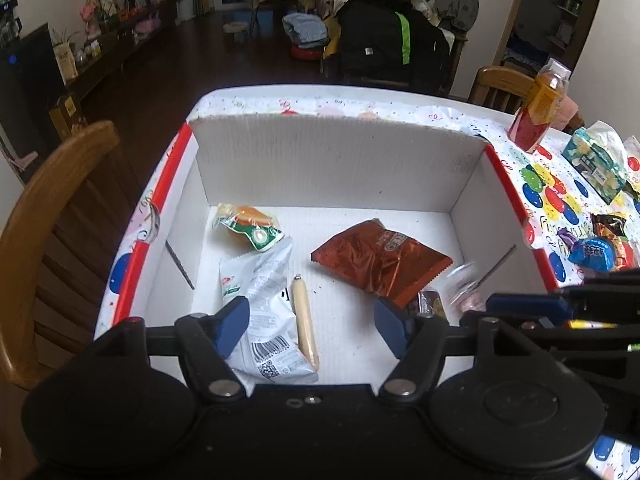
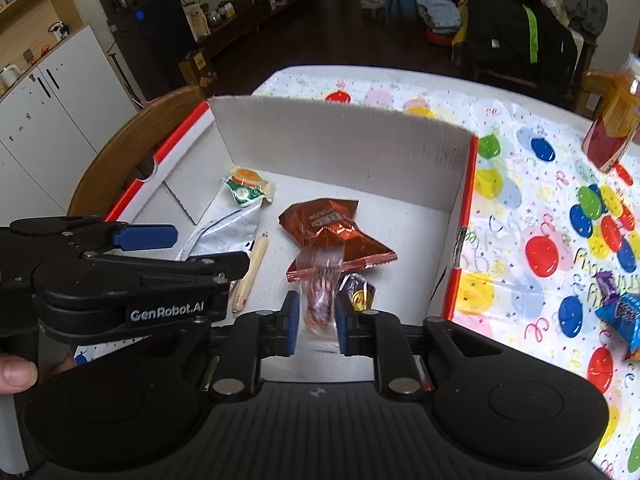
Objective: Organize snacks
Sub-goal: 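Open both tools to drop the stick snack and packet into the box, then move both tools from the box back over the snack pile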
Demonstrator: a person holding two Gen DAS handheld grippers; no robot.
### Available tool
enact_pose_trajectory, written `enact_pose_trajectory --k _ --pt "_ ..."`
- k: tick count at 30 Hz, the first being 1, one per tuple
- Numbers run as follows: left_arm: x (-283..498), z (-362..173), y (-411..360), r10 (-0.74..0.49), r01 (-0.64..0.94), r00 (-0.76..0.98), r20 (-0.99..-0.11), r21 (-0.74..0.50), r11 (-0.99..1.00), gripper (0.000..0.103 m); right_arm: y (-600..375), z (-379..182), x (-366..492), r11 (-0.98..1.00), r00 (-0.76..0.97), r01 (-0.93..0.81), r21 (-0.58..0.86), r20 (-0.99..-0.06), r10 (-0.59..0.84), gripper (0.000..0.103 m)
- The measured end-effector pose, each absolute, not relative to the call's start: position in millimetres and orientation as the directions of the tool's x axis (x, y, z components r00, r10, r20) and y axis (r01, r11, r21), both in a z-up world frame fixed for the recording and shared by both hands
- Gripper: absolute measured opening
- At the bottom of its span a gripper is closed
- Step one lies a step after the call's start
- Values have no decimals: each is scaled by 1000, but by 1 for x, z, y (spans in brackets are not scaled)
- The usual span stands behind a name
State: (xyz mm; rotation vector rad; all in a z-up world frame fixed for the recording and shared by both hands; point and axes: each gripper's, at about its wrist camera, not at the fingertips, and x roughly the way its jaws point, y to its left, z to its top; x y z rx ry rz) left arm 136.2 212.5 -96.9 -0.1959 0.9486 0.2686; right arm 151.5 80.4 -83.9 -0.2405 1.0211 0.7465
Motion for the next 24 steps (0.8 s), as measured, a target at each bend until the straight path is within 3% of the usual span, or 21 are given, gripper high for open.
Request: enact_pose_trajectory --k 7,19,24 --pt "124 -88 215 162 -333 569 -806 -46 942 75 71 -75 149 738 331 -656 159 -818 470 57" --pt "105 -55 198 186 -325 642 -744 -44 945 84 47 -41 133 723 376 -674 151 -772 512 79" --pt "101 -42 185 175 -304 671 -720 -52 951 86 27 -28 129 726 396 -670 155 -753 526 80"
